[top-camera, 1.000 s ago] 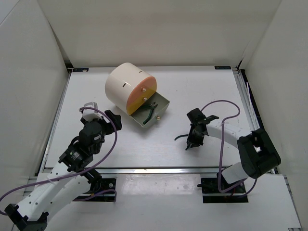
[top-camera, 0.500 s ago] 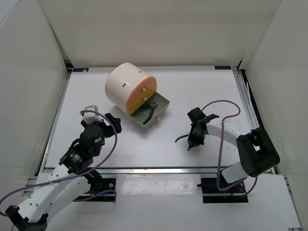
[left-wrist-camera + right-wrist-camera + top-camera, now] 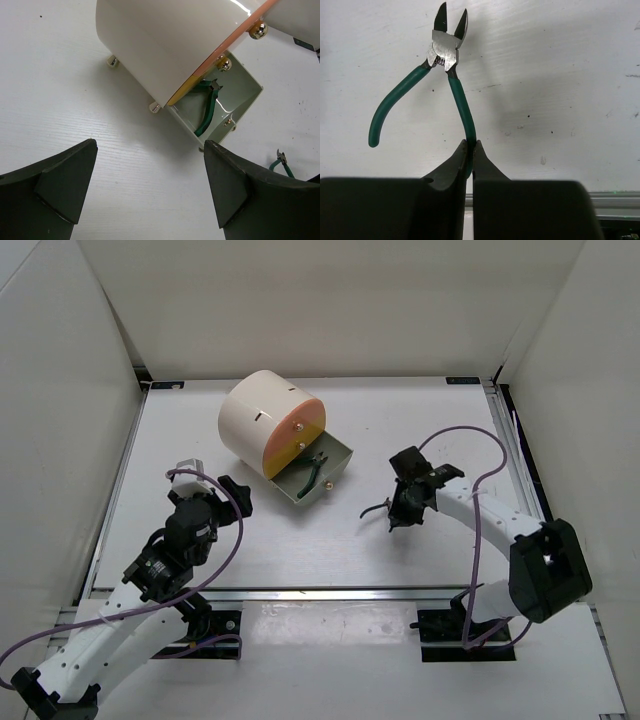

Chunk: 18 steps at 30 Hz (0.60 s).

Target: Sort the tools into containers

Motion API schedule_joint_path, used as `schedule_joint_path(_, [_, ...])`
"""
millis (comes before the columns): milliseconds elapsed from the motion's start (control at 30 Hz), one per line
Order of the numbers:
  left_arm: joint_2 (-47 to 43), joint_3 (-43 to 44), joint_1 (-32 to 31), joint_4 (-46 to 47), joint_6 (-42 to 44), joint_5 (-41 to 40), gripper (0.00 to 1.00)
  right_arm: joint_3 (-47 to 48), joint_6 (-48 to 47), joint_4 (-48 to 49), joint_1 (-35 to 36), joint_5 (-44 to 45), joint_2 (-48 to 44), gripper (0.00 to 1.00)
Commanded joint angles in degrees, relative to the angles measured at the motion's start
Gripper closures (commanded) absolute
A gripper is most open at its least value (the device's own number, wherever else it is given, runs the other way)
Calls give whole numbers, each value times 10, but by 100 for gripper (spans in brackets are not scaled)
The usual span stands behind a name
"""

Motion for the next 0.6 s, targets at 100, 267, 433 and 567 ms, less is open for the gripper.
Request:
schedule_joint_path(100, [-7,-2,3,3,-5,7,1,86,-5,-48,23,45,-31,100])
schedule_joint_path(267, [-3,2,2,6,-4,10,1,143,-10,-60,46,59,-24,100])
schedule_joint_path(433, [-1,4,3,6,-4,10,1,217,-17,-76,92,86,26,100])
schedule_joint_path(567, [1,7,3,10,-3,11,1,291,-20,-80,121,112,91,100])
